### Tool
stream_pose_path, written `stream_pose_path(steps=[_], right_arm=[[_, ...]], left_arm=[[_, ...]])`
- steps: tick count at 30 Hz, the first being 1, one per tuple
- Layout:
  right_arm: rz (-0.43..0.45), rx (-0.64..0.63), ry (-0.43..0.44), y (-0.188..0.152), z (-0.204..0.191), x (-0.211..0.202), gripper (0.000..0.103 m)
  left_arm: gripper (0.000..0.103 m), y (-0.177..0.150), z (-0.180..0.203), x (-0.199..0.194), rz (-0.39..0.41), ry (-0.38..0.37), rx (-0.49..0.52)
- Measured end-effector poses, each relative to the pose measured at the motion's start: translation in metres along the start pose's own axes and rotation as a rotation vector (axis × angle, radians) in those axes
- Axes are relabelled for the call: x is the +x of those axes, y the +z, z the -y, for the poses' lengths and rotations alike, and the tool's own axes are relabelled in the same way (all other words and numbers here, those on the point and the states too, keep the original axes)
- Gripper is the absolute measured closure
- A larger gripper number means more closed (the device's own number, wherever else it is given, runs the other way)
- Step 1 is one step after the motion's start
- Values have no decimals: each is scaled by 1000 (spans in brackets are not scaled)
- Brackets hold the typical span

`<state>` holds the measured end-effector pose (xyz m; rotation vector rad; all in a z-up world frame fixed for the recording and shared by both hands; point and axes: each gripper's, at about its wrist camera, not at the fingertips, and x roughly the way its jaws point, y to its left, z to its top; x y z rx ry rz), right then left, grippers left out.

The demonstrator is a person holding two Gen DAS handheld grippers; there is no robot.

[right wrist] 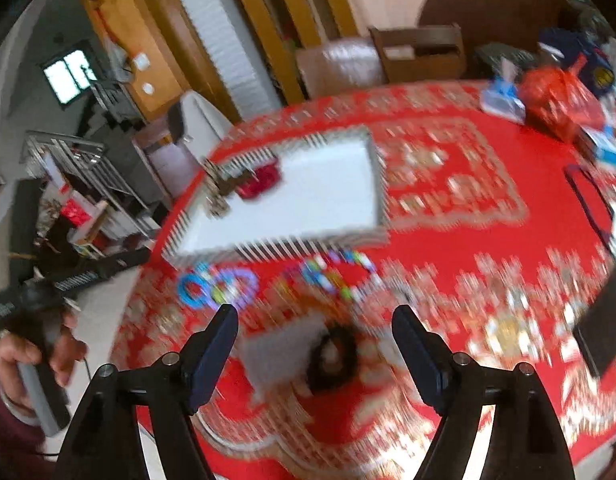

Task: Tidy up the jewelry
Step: 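Withdraw both tools from the tray back toward the remaining accessories, then grasp the white fluffy scrunchie with the left tool while the right tool grasps the black scrunchie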

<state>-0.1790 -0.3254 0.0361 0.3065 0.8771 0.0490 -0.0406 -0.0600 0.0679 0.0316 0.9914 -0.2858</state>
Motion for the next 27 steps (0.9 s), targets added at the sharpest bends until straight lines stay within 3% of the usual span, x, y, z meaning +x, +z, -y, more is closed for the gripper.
stream_pose_path(steps=[8,10,13,27], right_arm=[[-42,102,-67,-28,24,7,26],[-58,97,-79,-28,22,12,31],[-73,98,-59,-30,19,16,33],[-84,68,-17,-14,-9,26,33]], left_arm=[[51,-24,19,6,-78,-117,54],[43,-28,26,7,-89,-150,64],[42,-34,36,9,-116,-188,89],[42,-39,42,13,-130,-183,134]])
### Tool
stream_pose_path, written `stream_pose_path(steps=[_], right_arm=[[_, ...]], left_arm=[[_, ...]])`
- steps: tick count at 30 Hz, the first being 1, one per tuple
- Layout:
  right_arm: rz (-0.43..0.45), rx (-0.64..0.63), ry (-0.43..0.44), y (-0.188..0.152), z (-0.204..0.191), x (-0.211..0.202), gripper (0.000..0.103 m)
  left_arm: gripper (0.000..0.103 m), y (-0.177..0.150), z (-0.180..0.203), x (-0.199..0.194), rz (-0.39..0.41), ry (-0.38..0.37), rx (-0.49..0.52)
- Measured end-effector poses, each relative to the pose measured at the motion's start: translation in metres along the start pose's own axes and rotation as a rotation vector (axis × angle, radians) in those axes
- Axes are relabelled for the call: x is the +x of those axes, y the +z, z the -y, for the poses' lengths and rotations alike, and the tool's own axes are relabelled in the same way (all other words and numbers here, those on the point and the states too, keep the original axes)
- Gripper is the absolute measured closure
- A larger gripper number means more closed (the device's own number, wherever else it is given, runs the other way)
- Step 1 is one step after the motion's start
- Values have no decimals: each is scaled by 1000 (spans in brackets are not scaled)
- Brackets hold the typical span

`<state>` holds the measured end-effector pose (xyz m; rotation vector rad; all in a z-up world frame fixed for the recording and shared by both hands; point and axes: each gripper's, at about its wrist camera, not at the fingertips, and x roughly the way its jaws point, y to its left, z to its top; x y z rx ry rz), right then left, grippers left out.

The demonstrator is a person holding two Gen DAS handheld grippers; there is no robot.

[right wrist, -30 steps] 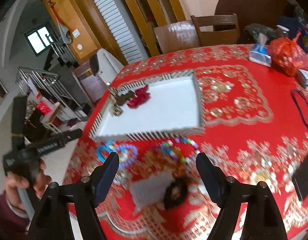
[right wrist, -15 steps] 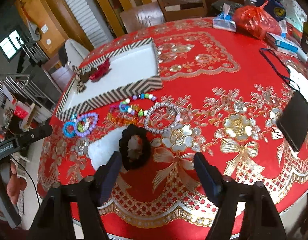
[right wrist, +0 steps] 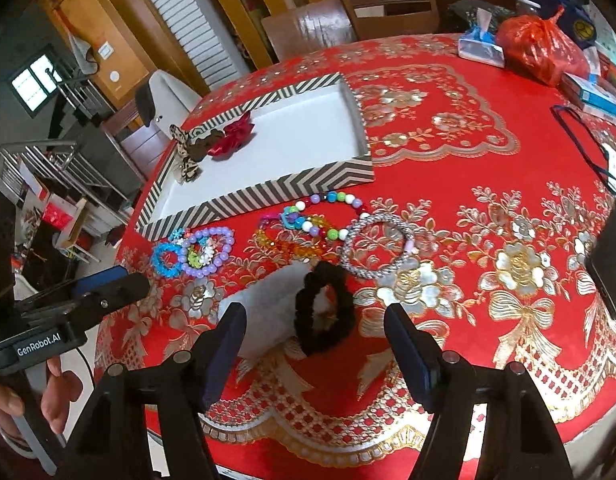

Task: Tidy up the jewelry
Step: 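Grasp the white fluffy scrunchie with the left tool while the right tool grasps the black scrunchie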

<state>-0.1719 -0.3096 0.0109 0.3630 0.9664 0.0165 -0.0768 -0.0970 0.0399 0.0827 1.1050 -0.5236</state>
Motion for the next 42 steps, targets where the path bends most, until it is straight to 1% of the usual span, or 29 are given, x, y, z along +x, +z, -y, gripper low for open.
stream_pose_path(steps=[10,12,13,14,15,18,23,26,28,32,33,36,38,42], right_arm=[[-39,3,-26,6,-5,21,33],[-51,10,-39,8,-1,30,44],[-71,37,-45,8,6,35,58],[-81,62,-47,7,13,36,63],[-80,75,-54,7,18,36,63],[-68,103,-129,0,40,25,63],[-48,181,-122,-6,68,8,62],[-33,174,-112,-7,68,0,57],[-36,157,-116,-9,65,0,56],[-48,143,-122,-11,63,9,56],[-50,134,-125,-11,62,12,56],[-51,107,-132,-11,59,17,55],[-58,90,-136,-10,60,23,56],[-70,56,-160,-9,60,36,57]], left_arm=[[42,-5,-7,4,-26,-11,-27],[42,-6,-8,6,-37,-13,-30],[42,-6,-9,7,-41,-15,-31],[42,-6,-8,8,-42,-16,-30],[42,-6,-8,8,-43,-15,-29],[42,-5,-7,8,-45,-19,-22],[42,-4,-2,11,-49,-47,-4],[39,-3,8,15,-59,-83,25],[34,-4,17,16,-61,-109,52],[29,-4,34,20,-66,-148,109],[26,-4,38,23,-70,-153,122],[26,-5,51,35,-108,-155,177],[26,-6,57,44,-125,-144,208],[26,-6,63,62,-153,-131,231]])
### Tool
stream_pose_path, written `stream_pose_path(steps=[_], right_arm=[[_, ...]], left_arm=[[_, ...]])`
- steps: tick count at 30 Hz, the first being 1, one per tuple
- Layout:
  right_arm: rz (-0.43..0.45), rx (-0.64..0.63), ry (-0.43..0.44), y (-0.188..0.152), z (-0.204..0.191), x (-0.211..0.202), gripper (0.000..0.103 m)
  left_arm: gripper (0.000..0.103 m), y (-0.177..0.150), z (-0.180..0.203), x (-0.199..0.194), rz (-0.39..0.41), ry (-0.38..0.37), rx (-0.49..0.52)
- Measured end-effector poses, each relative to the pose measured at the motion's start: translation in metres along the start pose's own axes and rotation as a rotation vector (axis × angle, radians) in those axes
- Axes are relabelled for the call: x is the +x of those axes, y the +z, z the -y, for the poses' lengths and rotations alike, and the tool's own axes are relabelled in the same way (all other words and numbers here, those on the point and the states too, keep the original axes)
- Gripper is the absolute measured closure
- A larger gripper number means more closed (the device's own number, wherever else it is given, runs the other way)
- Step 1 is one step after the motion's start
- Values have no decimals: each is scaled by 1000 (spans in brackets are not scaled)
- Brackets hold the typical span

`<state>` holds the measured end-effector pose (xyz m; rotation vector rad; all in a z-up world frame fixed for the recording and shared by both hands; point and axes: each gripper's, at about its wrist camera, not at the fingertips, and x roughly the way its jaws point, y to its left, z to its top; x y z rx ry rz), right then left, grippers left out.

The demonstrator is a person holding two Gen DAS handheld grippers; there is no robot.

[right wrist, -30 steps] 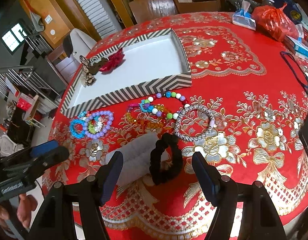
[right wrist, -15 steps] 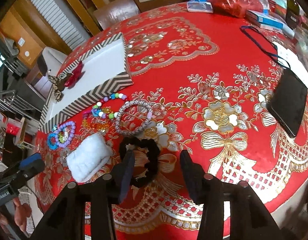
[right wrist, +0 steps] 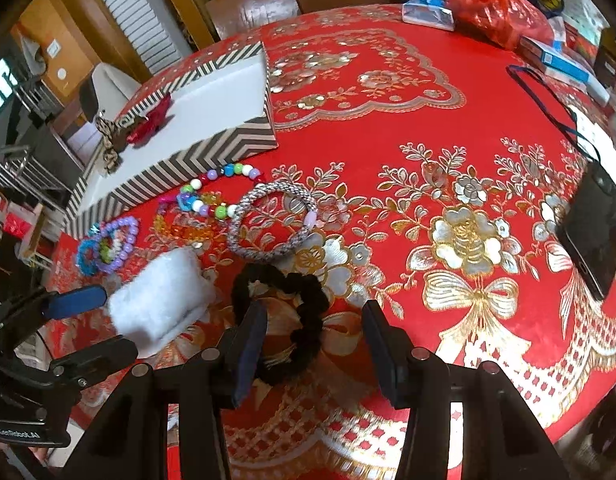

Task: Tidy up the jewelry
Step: 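Grasp the white fluffy scrunchie with the left tool while the right tool grasps the black scrunchie, then carry both scrunchies into the tray and open both tools to release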

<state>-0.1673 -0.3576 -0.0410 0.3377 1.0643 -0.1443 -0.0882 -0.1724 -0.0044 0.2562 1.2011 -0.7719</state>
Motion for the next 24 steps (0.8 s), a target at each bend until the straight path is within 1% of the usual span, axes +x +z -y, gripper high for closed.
stream_pose_path(steps=[1,2,3,4,5,6,7,8,10,13,16,19,24], right_arm=[[2,-9,-5,0,0,1,60],[15,-36,-22,0,-3,2,67],[23,-60,-40,0,-5,3,69],[24,-69,-45,0,-5,3,77],[30,-81,-51,0,-5,4,84],[31,-82,-51,1,-3,4,86],[28,-79,-46,1,-2,4,92],[22,-71,-25,2,0,3,94],[27,-53,-5,3,3,-2,95],[47,-36,21,7,4,-15,95],[77,-52,34,16,-1,-32,95],[103,-69,45,28,-9,-43,95],[151,-109,88,56,-29,-59,95]], left_arm=[[26,1,1,6,-10,11,4],[26,2,0,9,-17,15,6],[26,3,0,13,-22,16,6],[31,4,-2,18,-28,19,-1],[39,5,-3,21,-32,20,-10],[56,5,-5,25,-46,15,-23],[58,5,-8,30,-69,6,-42],[60,5,-10,30,-60,-4,-54],[69,6,-11,27,-45,-3,-56],[75,6,-14,15,-21,-16,-74],[75,9,-17,-3,17,-22,-84],[75,14,-28,-24,57,-21,-114],[75,22,-49,-49,121,14,-166]])
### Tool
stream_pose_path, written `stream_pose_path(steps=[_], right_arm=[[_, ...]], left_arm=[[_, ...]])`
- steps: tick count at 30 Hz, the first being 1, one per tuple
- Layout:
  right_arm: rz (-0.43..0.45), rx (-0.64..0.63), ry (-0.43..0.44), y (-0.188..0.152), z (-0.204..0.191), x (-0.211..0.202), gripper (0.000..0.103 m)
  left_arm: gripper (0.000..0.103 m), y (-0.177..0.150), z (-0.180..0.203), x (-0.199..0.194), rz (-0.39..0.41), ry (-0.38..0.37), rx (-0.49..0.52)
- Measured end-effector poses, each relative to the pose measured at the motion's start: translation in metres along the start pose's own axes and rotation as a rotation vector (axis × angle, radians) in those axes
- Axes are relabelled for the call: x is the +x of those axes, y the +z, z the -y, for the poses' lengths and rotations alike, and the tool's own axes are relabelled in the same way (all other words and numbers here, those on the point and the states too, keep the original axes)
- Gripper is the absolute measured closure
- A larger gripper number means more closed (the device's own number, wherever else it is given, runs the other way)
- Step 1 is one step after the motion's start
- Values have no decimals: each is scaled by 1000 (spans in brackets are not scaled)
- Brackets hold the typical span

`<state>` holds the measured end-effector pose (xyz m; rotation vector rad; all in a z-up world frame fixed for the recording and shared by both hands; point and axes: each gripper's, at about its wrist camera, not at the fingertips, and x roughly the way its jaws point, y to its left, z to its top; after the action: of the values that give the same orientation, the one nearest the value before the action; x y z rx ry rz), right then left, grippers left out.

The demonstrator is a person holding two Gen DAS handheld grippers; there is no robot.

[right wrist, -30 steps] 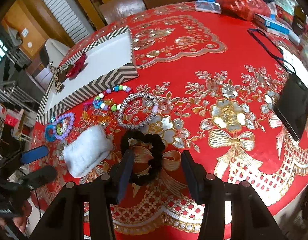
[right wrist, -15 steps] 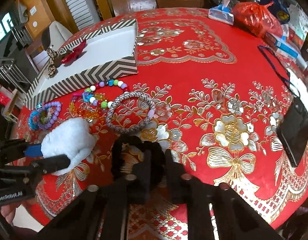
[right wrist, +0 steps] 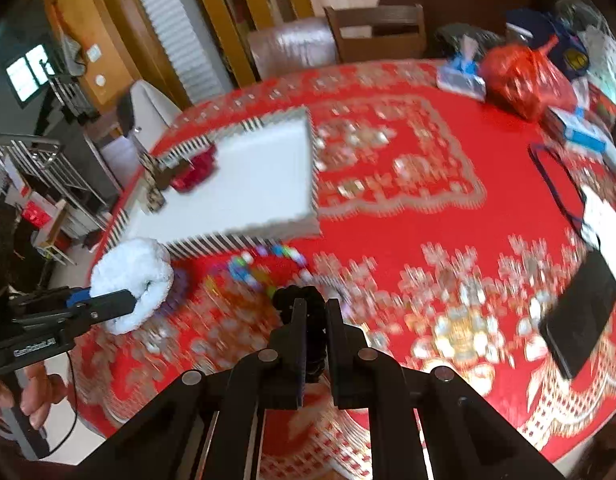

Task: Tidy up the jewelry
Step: 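Carry both scrunchies into the tray and open both tools to release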

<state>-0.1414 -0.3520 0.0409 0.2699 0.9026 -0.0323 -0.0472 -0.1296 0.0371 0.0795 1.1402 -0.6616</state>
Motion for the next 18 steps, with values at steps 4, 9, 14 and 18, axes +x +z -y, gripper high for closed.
stream_pose_path(steps=[4,9,14,18], right_arm=[[19,-49,26,25,-18,2,95],[28,-114,58,55,-43,16,95],[3,-167,91,84,-63,45,95],[-34,-194,123,106,-76,75,95]], left_arm=[[75,11,-24,-13,37,33,-50],[75,24,-54,-24,77,87,-112],[75,37,-82,-25,93,138,-188],[75,48,-102,-20,100,177,-240]])
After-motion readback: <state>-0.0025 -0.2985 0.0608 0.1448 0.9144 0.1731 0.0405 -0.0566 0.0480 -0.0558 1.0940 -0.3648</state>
